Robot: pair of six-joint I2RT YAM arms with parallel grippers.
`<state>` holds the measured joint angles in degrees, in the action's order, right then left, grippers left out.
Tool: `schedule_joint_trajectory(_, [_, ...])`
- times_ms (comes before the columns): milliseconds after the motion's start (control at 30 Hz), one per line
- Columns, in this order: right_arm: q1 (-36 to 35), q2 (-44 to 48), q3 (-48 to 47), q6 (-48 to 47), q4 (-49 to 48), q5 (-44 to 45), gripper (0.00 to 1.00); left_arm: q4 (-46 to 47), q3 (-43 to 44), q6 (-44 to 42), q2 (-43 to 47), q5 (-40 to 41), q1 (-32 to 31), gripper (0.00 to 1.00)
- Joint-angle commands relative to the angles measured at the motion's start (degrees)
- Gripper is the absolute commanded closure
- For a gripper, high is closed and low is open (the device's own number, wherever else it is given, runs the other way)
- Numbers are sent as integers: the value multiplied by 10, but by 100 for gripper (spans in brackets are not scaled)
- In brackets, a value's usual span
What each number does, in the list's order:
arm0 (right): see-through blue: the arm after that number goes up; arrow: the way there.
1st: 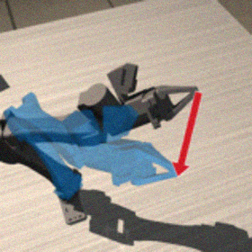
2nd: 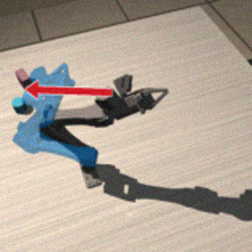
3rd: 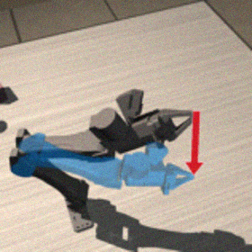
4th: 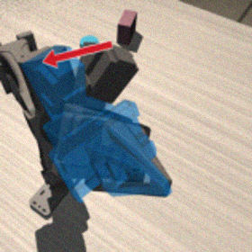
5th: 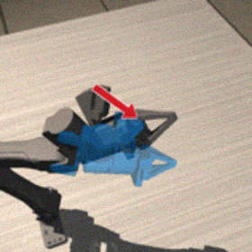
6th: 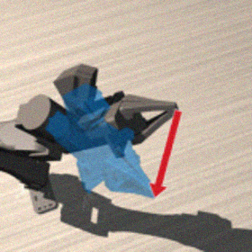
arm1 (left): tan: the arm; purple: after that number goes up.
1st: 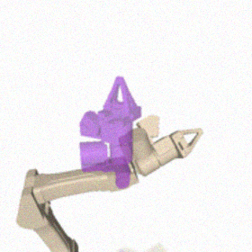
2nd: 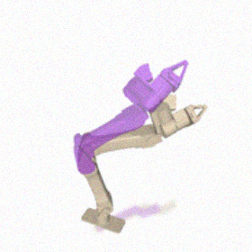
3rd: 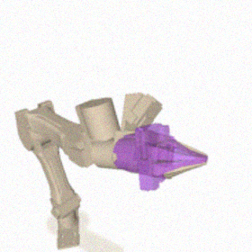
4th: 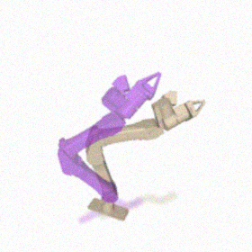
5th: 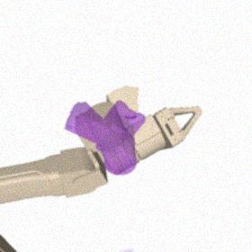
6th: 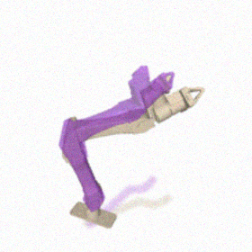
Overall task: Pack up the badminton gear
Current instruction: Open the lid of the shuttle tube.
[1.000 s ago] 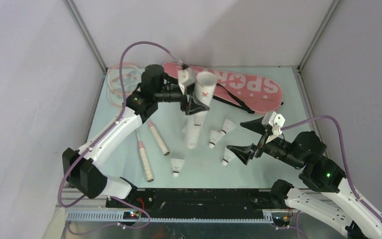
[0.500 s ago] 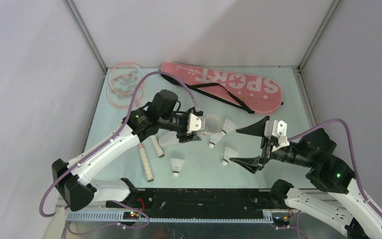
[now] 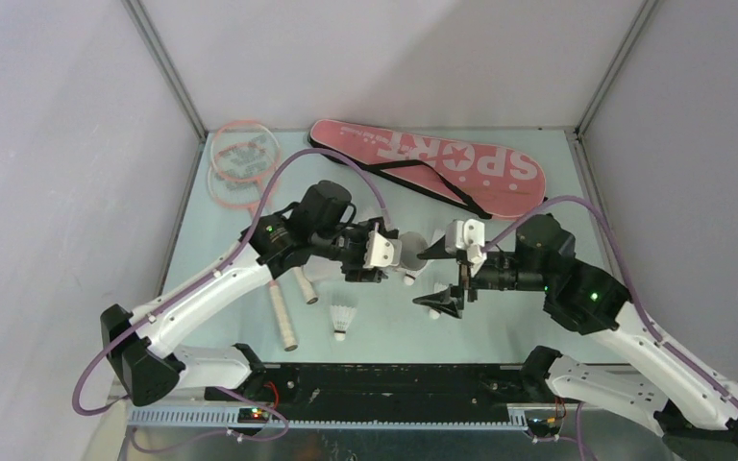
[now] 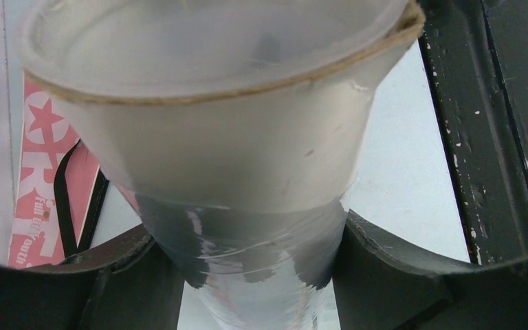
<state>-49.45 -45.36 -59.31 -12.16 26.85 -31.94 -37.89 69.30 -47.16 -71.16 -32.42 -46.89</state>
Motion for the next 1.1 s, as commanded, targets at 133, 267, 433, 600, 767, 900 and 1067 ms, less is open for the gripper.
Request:
schedule_joint_trajectory(133, [-1,-31,-17,-38,-43,-35,30,13,29,-7,-8,16,-17,57])
schedule_joint_trajectory(267, [-4,-45,-17,-31,-44,-23,38,27,32,14,-12,39,-22,56])
schedule_joint_trajectory(433, [-8,-59,-17,-26,-33,8,56,26,40,28,-15,43,-26,56])
schedule_joint_trajectory(600, [-14,-54,-17,-21,-27,28,87,33,40,37,-12,48,-28,56])
schedule_joint_trajectory(767, [-20,-43,-17,-14,-24,78,100,46,34,44,-8,57,-28,55])
schedule_joint_trajectory(900, [-20,-15,-16,2,-32,96,100,60,19,40,2,69,-28,56])
schedule_joint_trajectory(1067, [-17,42,-15,38,-54,121,100,65,-4,25,14,73,-28,57])
